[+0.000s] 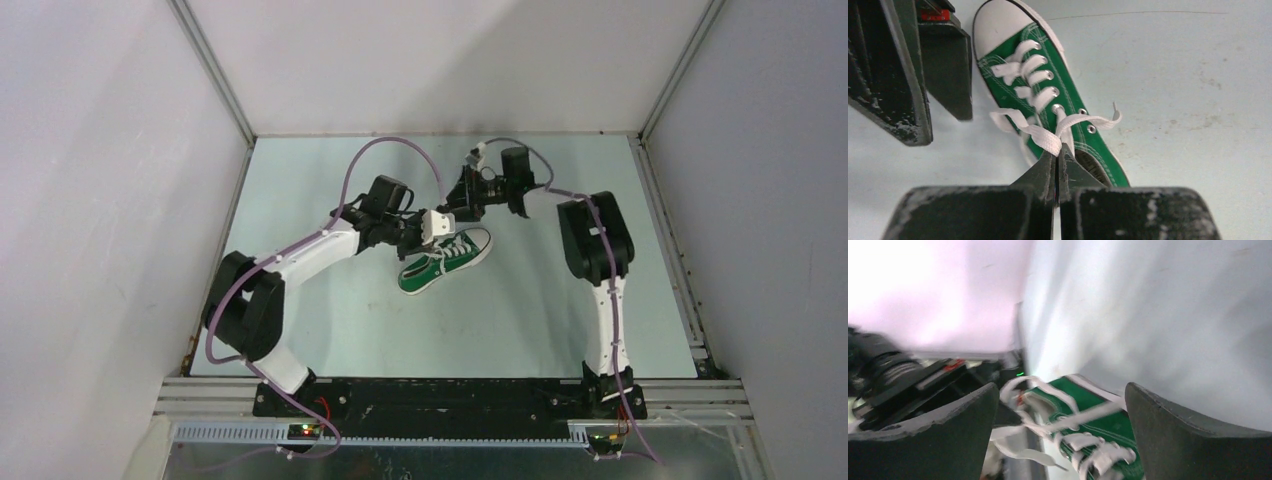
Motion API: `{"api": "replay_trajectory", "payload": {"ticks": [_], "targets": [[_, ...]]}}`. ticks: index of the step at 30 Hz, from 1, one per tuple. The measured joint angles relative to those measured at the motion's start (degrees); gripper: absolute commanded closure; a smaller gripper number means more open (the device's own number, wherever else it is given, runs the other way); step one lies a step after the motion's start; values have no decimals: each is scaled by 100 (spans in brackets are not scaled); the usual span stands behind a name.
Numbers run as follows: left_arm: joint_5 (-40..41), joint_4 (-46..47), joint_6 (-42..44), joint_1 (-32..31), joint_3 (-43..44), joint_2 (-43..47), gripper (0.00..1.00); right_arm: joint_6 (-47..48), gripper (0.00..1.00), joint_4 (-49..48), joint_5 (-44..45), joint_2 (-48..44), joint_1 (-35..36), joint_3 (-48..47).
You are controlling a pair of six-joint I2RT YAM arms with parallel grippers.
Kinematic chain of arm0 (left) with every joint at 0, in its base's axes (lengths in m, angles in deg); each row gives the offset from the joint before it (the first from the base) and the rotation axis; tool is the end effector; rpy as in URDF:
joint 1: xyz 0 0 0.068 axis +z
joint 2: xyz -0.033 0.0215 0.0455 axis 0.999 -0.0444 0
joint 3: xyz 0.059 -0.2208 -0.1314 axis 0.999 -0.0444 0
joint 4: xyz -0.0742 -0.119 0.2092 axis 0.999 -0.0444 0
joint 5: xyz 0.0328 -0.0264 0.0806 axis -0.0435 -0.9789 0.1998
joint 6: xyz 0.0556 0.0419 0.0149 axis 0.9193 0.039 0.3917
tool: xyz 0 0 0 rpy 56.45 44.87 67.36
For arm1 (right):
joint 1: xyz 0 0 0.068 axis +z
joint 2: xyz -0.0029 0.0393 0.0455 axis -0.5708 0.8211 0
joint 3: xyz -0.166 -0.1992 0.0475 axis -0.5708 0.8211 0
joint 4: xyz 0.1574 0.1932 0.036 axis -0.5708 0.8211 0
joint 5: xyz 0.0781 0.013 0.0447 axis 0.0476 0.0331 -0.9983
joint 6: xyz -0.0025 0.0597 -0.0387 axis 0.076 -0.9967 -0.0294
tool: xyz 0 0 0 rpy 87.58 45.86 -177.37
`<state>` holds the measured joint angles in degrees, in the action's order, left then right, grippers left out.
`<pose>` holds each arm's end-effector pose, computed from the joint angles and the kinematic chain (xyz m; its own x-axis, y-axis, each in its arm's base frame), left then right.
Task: Tie the shoes
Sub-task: Cross the shoelace with the shoelace.
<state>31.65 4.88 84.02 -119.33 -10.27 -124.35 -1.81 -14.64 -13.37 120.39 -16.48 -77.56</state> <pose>0.2760 -0.2108 0.2124 0.0785 0.6527 -0.7536 0.9877 0.0516 0.1475 0.4290 0.2010 0.1303 -0.9518 -0.0821 -0.2954 -0.3030 0.1038 0.9473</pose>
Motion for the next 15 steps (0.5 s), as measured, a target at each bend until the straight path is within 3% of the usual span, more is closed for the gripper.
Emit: {"api": "replay_trajectory", "payload": {"ticks": [4, 9, 11, 12, 14, 15], "targets": [[317, 55, 57, 0, 55, 116, 100, 2159, 1, 2463, 1956, -1106, -280, -87], [669, 17, -258, 0, 313, 96, 100, 3174, 4, 3659, 3864, -2848, -573, 286], [754, 105, -732, 0, 348, 94, 100, 3289, 35, 3838, 4232, -3388, -597, 647], [789, 151, -1027, 2, 345, 92, 100, 3373, 62, 3919, 4295, -3606, -592, 922], [863, 256, -1598, 17, 326, 83, 100, 3473, 95, 4140, 4321, -3786, -575, 1469], [896, 372, -2011, 39, 289, 83, 100, 3556, 99, 4260, 4323, -3753, -570, 1626]]}}
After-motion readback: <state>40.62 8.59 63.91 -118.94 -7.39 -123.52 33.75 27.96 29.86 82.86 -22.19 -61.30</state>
